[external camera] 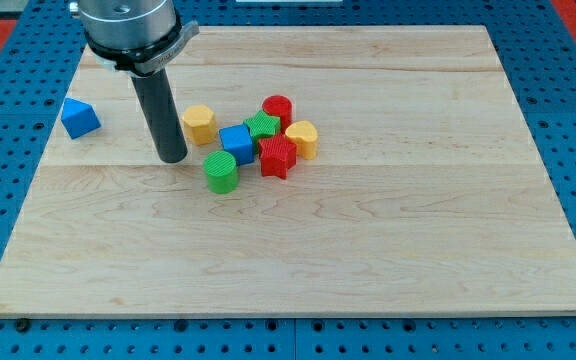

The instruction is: Push the green circle to the red star

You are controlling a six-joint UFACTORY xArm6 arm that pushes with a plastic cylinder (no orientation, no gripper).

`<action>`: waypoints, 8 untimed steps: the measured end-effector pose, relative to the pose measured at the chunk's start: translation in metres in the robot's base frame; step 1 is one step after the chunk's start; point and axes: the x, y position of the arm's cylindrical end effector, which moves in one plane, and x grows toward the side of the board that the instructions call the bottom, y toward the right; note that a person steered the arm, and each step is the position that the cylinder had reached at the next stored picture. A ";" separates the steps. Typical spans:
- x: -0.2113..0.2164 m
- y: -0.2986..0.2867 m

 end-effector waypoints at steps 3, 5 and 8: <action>0.062 0.001; 0.058 0.056; 0.047 0.037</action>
